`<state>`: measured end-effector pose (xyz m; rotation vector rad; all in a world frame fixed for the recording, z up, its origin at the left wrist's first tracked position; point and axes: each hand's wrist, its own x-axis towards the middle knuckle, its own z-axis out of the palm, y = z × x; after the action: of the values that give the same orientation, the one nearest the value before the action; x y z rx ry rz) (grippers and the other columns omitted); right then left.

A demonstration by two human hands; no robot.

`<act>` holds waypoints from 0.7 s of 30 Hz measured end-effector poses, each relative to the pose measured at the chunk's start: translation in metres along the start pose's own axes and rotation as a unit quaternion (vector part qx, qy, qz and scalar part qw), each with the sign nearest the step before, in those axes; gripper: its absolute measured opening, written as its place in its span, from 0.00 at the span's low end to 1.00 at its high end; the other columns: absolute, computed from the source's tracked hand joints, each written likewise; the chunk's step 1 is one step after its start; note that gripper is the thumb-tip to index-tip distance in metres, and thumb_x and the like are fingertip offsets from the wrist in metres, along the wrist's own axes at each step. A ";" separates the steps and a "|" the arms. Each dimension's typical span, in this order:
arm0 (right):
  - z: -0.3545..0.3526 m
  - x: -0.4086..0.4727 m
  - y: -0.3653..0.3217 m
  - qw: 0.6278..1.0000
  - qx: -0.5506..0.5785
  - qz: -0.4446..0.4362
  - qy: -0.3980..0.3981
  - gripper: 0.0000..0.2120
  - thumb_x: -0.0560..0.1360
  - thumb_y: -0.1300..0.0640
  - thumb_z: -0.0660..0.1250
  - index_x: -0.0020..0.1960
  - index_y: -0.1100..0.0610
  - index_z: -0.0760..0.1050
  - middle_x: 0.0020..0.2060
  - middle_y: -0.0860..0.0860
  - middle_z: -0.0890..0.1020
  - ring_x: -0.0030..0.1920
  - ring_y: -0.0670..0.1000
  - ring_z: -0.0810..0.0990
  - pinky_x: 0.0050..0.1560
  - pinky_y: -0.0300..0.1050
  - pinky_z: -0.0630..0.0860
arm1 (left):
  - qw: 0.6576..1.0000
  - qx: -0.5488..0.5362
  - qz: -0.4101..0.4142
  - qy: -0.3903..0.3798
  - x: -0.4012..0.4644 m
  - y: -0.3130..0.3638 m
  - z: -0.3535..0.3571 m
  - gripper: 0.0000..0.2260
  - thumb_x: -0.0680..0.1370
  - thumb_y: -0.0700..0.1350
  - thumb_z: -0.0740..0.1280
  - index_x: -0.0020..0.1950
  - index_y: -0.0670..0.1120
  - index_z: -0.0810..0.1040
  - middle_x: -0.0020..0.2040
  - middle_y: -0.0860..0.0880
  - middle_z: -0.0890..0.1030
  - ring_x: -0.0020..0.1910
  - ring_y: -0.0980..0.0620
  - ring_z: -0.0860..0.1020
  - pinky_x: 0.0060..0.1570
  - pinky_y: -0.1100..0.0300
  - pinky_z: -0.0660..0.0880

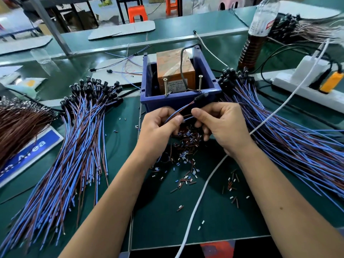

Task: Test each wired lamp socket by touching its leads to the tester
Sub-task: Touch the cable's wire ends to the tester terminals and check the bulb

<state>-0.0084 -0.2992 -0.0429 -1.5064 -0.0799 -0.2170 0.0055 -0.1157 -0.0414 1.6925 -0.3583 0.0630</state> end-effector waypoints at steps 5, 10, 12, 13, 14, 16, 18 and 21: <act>-0.002 0.000 0.002 0.999 -0.024 -0.005 -0.021 0.10 0.77 0.59 0.76 0.38 0.60 0.82 0.27 0.53 0.81 0.21 0.47 0.72 0.20 0.40 0.72 | 1.000 -0.015 -0.015 -0.009 0.001 0.003 -0.004 0.10 0.77 0.42 0.68 0.36 0.50 0.76 0.27 0.54 0.71 0.25 0.59 0.66 0.27 0.69 0.62; -0.021 0.005 -0.005 0.998 0.028 -0.033 0.041 0.09 0.78 0.56 0.75 0.39 0.56 0.83 0.29 0.53 0.80 0.24 0.48 0.72 0.22 0.40 0.72 | 0.994 -0.101 -0.042 0.018 0.001 0.006 -0.021 0.10 0.77 0.44 0.67 0.37 0.49 0.81 0.26 0.53 0.69 0.24 0.57 0.60 0.23 0.66 0.57; -0.018 0.002 -0.006 0.999 0.015 -0.047 0.011 0.05 0.77 0.58 0.76 0.43 0.56 0.84 0.31 0.55 0.82 0.24 0.48 0.73 0.22 0.41 0.73 | 0.991 -0.122 -0.045 0.020 0.000 0.006 -0.019 0.09 0.77 0.44 0.68 0.38 0.48 0.82 0.27 0.52 0.70 0.24 0.56 0.61 0.23 0.66 0.57; -0.013 0.000 -0.005 0.999 0.006 -0.048 -0.013 0.02 0.76 0.59 0.77 0.46 0.56 0.85 0.32 0.55 0.83 0.23 0.48 0.73 0.22 0.41 0.73 | 0.990 -0.130 -0.046 0.022 -0.001 0.006 -0.016 0.08 0.77 0.44 0.68 0.38 0.48 0.82 0.27 0.51 0.71 0.23 0.56 0.61 0.23 0.66 0.58; -0.006 -0.003 -0.004 0.999 0.002 -0.044 -0.029 0.03 0.75 0.60 0.77 0.49 0.56 0.85 0.32 0.55 0.83 0.23 0.48 0.73 0.21 0.40 0.73 | 0.990 -0.135 -0.044 0.023 -0.002 0.006 -0.012 0.08 0.78 0.44 0.68 0.39 0.49 0.81 0.27 0.51 0.71 0.23 0.56 0.62 0.23 0.66 0.59; 0.009 -0.008 -0.001 0.998 0.023 -0.034 -0.047 0.04 0.75 0.62 0.77 0.50 0.57 0.85 0.32 0.54 0.84 0.22 0.48 0.72 0.21 0.39 0.71 | 0.991 -0.127 -0.025 0.030 -0.003 0.005 -0.003 0.09 0.79 0.44 0.68 0.38 0.50 0.80 0.28 0.51 0.72 0.23 0.56 0.64 0.24 0.67 0.61; 0.022 -0.013 -0.001 0.996 0.059 -0.042 -0.051 0.04 0.76 0.64 0.75 0.49 0.58 0.85 0.31 0.53 0.83 0.22 0.48 0.69 0.20 0.39 0.70 | 0.993 -0.108 0.009 0.037 -0.006 0.006 0.003 0.10 0.80 0.42 0.67 0.38 0.48 0.77 0.28 0.51 0.73 0.25 0.57 0.67 0.27 0.67 0.65; 0.031 -0.017 -0.001 0.993 0.103 -0.049 -0.027 0.04 0.76 0.66 0.73 0.50 0.60 0.85 0.28 0.49 0.81 0.21 0.46 0.68 0.19 0.38 0.68 | 0.990 -0.122 0.062 0.024 -0.010 0.008 0.010 0.11 0.82 0.36 0.65 0.40 0.35 0.72 0.30 0.51 0.75 0.26 0.56 0.76 0.31 0.67 0.73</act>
<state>-0.0230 -0.2670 -0.0431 -1.3041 -0.2134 -0.2405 -0.0080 -0.1244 -0.0382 1.4233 -0.4165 0.1460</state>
